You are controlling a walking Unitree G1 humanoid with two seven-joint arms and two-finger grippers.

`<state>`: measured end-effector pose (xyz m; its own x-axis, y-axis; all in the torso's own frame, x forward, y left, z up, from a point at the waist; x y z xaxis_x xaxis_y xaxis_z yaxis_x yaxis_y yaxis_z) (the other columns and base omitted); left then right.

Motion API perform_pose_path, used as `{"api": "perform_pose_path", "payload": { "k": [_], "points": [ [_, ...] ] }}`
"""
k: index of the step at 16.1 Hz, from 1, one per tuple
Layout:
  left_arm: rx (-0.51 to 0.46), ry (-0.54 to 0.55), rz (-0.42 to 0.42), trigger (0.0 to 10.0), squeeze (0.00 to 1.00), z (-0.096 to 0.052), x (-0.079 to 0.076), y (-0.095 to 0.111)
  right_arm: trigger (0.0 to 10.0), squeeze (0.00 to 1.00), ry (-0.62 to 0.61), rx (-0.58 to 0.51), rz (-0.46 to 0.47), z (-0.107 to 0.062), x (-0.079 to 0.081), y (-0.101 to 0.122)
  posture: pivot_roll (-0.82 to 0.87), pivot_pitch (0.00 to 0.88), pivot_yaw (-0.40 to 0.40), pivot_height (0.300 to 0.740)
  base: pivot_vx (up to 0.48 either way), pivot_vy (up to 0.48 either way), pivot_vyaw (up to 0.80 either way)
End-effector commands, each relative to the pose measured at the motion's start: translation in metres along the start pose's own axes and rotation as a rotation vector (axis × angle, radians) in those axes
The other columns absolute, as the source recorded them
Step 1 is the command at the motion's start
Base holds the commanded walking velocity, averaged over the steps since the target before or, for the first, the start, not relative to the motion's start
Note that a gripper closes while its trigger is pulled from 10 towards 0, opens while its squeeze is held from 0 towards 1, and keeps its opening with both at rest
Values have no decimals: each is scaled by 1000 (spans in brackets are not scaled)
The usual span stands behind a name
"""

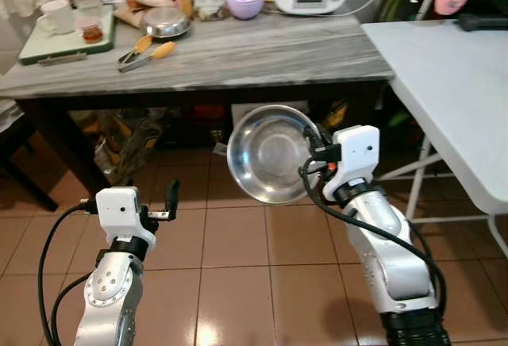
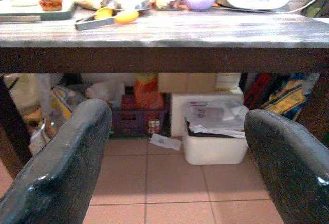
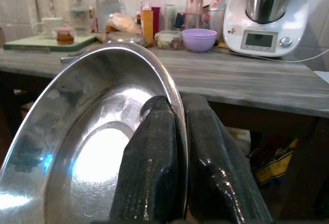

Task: Setting the table

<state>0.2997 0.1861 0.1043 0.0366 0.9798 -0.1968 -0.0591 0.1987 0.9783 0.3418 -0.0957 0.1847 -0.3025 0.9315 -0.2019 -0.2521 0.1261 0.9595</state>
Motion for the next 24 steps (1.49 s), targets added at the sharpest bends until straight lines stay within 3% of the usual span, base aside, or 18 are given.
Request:
{"api": "perform_pose_path", "payload": {
  "k": [1, 10, 18, 24],
  "points": [
    [-17, -16, 9, 10000, 0, -1, -3, 4, 10000, 0, 2, -18, -11, 2, 0, 4, -71, 90, 45, 740, 0, 0, 0],
    [-11, -48, -12, 10000, 0, -1, -10, 2, 10000, 0, 21, -32, -31, 3, 2, 6, -71, 89, 43, 740, 295, 0, 0],
    [-1, -65, -22, 10000, 0, -1, -15, -1, 10000, 0, 16, -32, -41, 1, 1, 6, -82, 94, 43, 740, 384, 0, 594],
    [10, -93, -27, 10000, 0, 0, -22, -4, 10000, 0, -2, -21, -19, 2, -1, 4, -85, 95, 49, 740, 389, 0, 0]
  ]
}}
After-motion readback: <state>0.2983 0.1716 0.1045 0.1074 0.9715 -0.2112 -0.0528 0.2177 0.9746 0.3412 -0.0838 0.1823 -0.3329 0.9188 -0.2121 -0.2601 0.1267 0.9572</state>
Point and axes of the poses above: a point about 5 cm out from each wrist's last joint towards the gripper, its own z axis pointing out of the wrist towards the gripper, its own y axis along the axis of the wrist's last joint, x = y × z, the point moved 4 cm from there along z, pointing out of the wrist towards the gripper, and after that the axes turned 8 degrees about -z, right-handed, at the moved point
